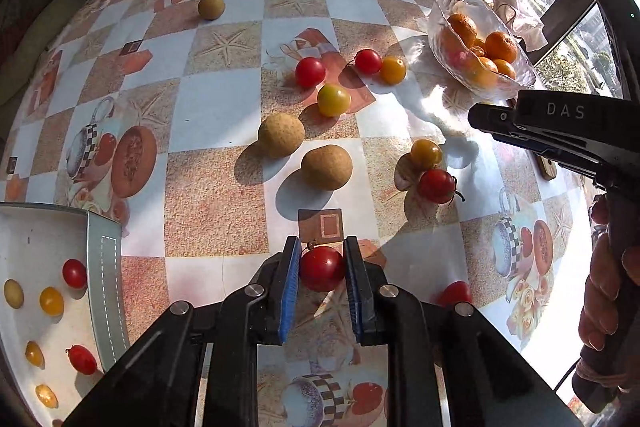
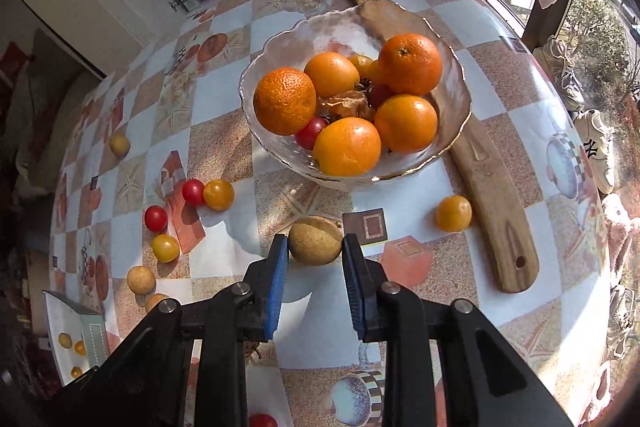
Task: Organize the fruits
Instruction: 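Carry the red tomato and brown fruit into the white tray and open both tools, then move both tools back over the brown fruits on the tablecloth, then grasp a brown fruit with the left tool while the right tool grasps another brown fruit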
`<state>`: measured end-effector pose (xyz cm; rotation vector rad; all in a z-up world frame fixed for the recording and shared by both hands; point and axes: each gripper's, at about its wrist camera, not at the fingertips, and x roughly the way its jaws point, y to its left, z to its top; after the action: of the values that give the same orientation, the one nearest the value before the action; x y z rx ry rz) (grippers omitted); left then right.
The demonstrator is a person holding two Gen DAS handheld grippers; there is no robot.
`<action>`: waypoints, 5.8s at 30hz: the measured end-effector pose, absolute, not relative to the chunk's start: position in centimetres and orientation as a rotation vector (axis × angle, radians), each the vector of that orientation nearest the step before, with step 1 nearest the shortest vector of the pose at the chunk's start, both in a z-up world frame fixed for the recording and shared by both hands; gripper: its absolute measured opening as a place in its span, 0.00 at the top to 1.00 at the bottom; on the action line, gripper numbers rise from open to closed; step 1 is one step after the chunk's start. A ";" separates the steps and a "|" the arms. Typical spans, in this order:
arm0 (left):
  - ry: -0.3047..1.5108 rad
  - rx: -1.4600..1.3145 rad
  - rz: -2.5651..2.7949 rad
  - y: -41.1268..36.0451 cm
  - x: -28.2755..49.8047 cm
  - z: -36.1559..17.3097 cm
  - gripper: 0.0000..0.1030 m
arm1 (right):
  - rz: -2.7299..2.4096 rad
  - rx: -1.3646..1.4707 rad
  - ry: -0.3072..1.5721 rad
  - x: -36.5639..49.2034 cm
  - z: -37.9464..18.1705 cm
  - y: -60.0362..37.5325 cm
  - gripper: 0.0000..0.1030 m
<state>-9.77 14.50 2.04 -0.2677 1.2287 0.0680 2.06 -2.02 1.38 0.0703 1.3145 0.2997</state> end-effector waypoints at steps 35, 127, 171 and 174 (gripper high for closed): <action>1.172 -0.310 0.254 25.2 -25.2 7.6 0.78 | 0.631 -0.078 1.395 -13.1 6.0 9.9 0.71; 1.322 -0.256 0.107 18.9 -14.9 4.6 0.29 | 0.297 -0.004 1.518 -12.5 1.2 -2.2 0.22; 1.197 -0.283 0.082 15.8 -6.8 2.8 0.71 | 0.429 0.015 1.424 -12.2 1.7 -0.9 0.73; 1.181 -0.284 0.083 16.4 -7.9 3.9 0.71 | 0.431 0.030 1.429 -12.1 2.1 -1.2 0.73</action>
<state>-7.95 16.36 3.85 -0.2841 1.1812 0.0831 -12.08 -1.22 2.08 0.0300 1.4290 0.4312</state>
